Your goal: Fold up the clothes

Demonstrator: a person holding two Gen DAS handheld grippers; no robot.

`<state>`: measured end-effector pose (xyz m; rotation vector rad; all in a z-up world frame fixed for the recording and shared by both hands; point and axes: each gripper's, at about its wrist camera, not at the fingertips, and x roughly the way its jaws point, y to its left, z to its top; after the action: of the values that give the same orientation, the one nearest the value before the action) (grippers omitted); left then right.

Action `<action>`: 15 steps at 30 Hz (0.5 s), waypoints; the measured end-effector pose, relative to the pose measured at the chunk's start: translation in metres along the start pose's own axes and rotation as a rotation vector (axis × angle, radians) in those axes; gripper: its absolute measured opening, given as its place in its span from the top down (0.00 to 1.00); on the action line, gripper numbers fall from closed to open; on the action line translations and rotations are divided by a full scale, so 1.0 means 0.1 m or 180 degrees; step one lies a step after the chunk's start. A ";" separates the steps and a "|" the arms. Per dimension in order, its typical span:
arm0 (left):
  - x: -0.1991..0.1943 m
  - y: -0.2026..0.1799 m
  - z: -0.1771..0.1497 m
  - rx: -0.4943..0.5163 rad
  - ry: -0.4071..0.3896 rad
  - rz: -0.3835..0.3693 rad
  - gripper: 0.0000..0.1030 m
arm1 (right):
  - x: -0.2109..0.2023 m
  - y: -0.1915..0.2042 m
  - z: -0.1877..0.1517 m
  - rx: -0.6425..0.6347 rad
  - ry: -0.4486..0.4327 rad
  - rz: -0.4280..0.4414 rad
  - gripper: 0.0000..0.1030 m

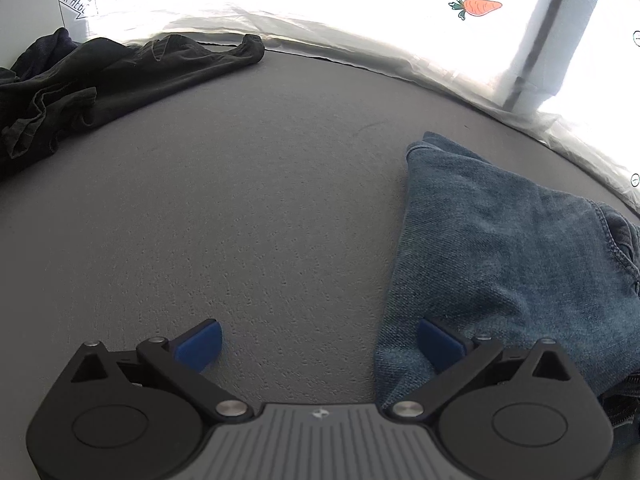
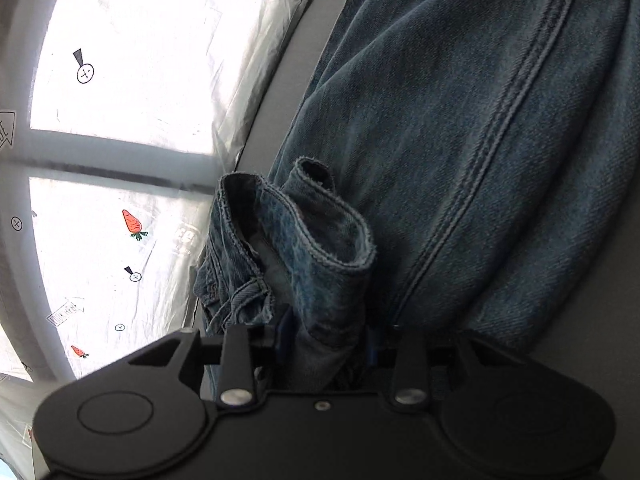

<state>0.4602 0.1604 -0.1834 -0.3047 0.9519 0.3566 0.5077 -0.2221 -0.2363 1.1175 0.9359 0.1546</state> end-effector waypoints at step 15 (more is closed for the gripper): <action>-0.01 0.00 -0.04 0.0006 -0.0098 -0.0007 0.00 | -0.08 0.50 -0.01 -0.0948 -0.0062 -0.0304 0.64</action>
<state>0.4562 0.1589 -0.1845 -0.2977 0.9215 0.3574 0.5185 -0.2019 -0.1915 0.7970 0.9134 0.1977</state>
